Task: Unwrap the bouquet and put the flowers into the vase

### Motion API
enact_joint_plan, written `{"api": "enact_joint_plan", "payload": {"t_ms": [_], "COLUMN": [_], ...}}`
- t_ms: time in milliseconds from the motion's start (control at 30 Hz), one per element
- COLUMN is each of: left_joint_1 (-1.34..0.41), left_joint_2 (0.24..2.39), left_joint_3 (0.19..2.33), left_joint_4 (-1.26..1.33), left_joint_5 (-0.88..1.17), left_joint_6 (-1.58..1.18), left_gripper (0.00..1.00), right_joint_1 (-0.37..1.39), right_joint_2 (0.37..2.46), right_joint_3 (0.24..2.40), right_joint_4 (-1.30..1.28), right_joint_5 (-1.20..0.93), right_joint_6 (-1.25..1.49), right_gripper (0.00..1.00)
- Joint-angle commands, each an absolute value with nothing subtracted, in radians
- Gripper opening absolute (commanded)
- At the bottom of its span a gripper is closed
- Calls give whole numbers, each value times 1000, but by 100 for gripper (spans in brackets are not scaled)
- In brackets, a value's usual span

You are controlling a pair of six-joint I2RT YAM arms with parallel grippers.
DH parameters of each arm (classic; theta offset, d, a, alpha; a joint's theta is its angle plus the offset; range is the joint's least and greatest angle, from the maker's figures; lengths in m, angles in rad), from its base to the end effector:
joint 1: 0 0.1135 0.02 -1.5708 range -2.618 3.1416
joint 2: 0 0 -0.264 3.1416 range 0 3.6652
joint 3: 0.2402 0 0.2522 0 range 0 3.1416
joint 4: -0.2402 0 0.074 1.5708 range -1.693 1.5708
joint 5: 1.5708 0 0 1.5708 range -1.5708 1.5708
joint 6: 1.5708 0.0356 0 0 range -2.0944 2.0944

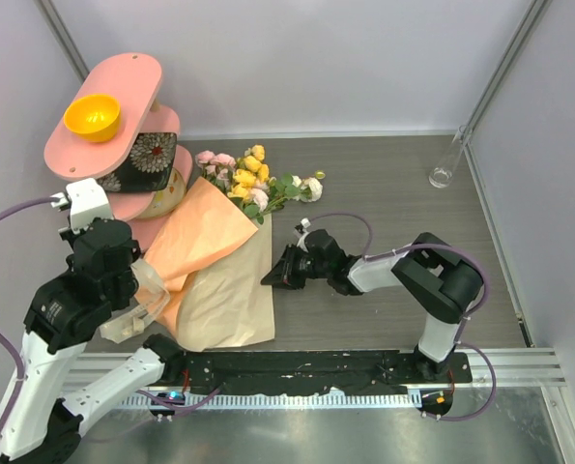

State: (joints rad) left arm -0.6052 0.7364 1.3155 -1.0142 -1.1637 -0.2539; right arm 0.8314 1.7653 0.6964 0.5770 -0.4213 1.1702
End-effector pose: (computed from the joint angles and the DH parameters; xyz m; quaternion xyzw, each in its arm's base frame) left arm 0.0815 -0.0166 0.4380 -0.1679 0.7451 0.2341 0.6015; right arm 0.2152 0.2576 0.1363 0.0356 0.8451 0.5197 0.1200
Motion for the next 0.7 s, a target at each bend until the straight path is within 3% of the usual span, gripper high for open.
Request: {"api": "enact_joint_plan", "payload": {"t_ms": [0,67,433,667], "left_joint_1": [-600,-600,-600,-586], "left_joint_2": [721,716,834,959], "left_joint_3": [1332,1318,1266,1273], "left_joint_4": [-962,-940,-974,-1221], "left_joint_5": [-1227,-1217,-1230,-1358], "left_joint_6": [-216,-196,-205,-440], "left_gripper": [0,0,0,0], "right_joint_1": [807,775,462,356], "right_joint_2": [1781,1752,1661,1669], "right_joint_3": [765,772,966,1089], "right_joint_4": [523,431,-219,-345], "right_joint_5": [-379,-354,-191,104], "right_joint_6": [1072,1031,518,414], "right_gripper": [8,1,1,1]}}
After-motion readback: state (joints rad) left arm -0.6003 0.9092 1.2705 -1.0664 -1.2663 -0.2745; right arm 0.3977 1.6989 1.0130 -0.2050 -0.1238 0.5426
